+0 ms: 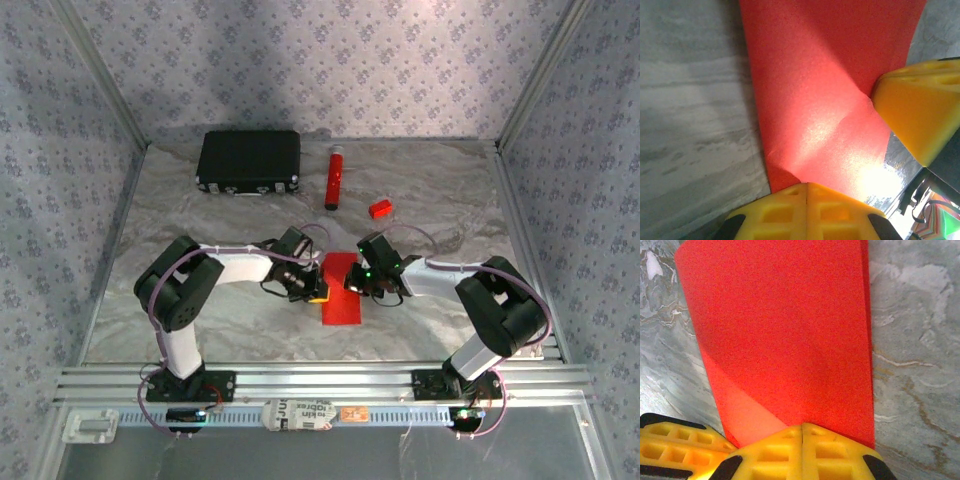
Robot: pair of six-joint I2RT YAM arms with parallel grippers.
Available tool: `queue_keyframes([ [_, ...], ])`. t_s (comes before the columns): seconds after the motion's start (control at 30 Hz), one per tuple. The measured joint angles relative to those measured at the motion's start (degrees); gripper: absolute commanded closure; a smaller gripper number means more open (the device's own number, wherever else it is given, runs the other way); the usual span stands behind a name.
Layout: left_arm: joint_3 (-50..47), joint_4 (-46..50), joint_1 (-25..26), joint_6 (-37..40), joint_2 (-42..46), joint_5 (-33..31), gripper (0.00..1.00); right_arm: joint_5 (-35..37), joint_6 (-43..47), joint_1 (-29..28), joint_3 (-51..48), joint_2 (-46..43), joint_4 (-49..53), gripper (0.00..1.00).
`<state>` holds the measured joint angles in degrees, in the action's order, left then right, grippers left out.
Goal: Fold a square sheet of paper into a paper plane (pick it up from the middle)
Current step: Fold the square sheet of paper in half at the center of the table.
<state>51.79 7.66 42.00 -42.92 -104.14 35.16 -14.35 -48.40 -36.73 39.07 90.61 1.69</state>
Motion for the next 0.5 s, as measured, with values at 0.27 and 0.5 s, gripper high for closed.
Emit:
queue_keyframes([
  [0.27,0.1,-0.2,-0.3,-1.1,1.3,-0.9,0.95,0.0,2.9,0.3,1.2,0.0,2.6,1.00],
  [0.5,6.4,-0.4,-3.9,-1.9,0.9,-0.5,0.95,0.0,3.9,0.6,1.6,0.0,3.7,1.00],
])
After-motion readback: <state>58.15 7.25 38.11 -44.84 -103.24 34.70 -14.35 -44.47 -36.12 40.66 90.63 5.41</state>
